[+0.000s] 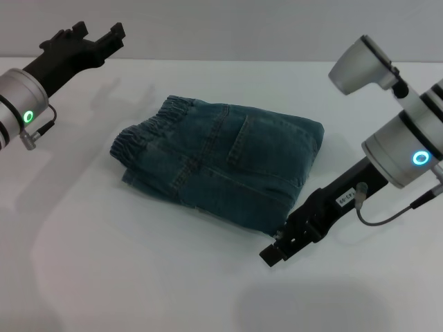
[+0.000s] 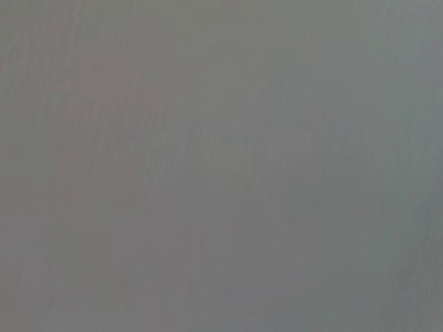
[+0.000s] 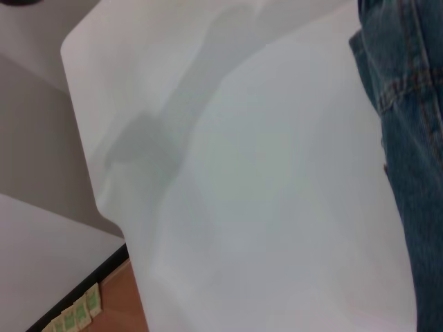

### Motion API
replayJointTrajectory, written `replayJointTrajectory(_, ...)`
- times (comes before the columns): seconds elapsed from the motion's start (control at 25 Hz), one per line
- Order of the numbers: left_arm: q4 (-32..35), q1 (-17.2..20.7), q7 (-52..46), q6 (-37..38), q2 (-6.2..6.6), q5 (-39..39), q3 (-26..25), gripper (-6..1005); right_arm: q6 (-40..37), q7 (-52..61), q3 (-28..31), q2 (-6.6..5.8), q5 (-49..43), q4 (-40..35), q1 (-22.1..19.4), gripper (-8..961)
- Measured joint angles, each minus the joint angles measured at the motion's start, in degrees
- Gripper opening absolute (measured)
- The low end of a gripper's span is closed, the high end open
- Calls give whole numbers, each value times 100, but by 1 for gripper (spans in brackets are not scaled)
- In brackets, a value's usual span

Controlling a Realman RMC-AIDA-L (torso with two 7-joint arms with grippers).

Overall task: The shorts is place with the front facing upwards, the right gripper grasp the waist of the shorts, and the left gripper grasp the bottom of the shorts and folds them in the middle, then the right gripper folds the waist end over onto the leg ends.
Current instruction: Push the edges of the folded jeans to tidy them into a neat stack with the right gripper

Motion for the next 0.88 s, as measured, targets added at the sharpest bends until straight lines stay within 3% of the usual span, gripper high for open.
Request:
replayJointTrajectory(0.6,-96,21,-70,112,-4,1,30,811,1319,2,27,56,-92,455,-89,628)
replayJointTrajectory(0.88,-151,36,-76,136,0,1,0,811,1757,124,74,-8,-96,476,-152,628)
